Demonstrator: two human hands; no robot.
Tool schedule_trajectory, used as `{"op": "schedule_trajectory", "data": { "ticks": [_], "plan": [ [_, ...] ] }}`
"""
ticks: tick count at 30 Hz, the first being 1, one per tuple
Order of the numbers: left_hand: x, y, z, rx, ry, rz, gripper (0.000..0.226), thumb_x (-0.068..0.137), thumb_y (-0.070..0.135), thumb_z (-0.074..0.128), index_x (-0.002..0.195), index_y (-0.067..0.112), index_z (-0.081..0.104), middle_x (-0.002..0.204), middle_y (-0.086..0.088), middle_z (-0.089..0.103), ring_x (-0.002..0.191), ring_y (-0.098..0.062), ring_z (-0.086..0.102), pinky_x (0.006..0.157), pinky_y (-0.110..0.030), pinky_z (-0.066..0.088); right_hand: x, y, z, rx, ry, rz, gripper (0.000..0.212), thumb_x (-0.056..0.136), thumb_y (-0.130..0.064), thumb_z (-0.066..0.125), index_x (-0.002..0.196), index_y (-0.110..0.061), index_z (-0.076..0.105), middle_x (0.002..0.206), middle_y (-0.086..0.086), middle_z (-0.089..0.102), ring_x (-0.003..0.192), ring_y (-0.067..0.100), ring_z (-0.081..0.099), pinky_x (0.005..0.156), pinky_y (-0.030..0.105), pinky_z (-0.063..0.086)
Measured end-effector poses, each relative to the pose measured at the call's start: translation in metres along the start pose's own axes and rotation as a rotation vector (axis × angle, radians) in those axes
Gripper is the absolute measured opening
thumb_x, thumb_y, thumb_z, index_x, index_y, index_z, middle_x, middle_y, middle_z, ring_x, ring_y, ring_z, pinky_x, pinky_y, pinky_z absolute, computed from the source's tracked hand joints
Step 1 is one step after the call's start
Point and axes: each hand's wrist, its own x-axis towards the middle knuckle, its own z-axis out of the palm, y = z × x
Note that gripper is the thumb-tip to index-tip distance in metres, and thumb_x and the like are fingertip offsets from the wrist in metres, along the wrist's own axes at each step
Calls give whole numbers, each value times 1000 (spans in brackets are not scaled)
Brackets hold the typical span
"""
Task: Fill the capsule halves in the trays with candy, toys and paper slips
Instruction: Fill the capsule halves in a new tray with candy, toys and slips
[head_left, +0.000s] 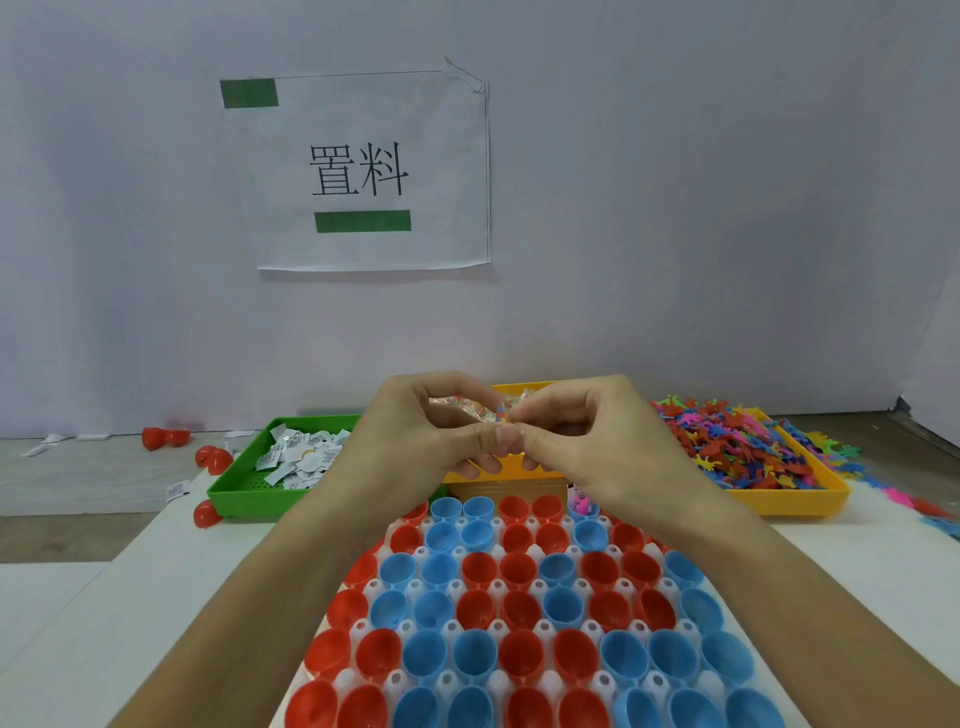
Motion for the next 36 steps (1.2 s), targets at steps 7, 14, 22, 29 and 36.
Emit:
{"op": "schedule_trajectory", "data": {
  "ticks": [7, 14, 22, 29, 36],
  "plan": [
    [-1, 1, 1, -143, 12, -61, 20, 79, 16, 76, 94, 10, 67, 80, -17, 75, 69, -22, 72, 65, -27, 60, -2, -3, 3, -65, -51, -75, 17, 85, -23, 77, 102, -26, 76, 91, -15, 75, 88, 0, 70, 78, 12, 54],
    [0, 2, 5, -363, -61, -154, 13, 84, 8, 71, 83, 13, 58, 87, -19, 75, 78, -30, 74, 62, -27, 59, 1, 4, 3, -64, 108, -116, 11, 84, -20, 78, 95, -25, 80, 84, -16, 76, 83, -2, 70, 72, 11, 53],
    [2, -4, 4, -392, -151, -180, 23, 73, 27, 75, 80, 14, 58, 99, -19, 74, 82, -32, 74, 63, -30, 59, 3, 7, -3, -33, 95, -134, 10, 87, -13, 75, 93, -20, 80, 82, -12, 76, 80, 2, 72, 69, 12, 53],
    [2, -6, 3, -276, -177, -212, 33, 66, 38, 78, 91, 18, 69, 99, -11, 76, 74, -21, 74, 64, -24, 57, 7, 14, -19, -36, 154, -126, 12, 83, -12, 78, 79, -23, 78, 72, -9, 75, 69, 4, 70, 63, 12, 52],
    [5, -6, -9, -124, -16, -206, 18, 84, 29, 73, 95, 17, 67, 92, -6, 77, 66, -14, 68, 65, -26, 54, 11, 41, -51, -536, 3, 67, 22, 83, -15, 79, 67, -31, 78, 73, -22, 72, 76, -8, 65, 62, 6, 45]
  ]
}}
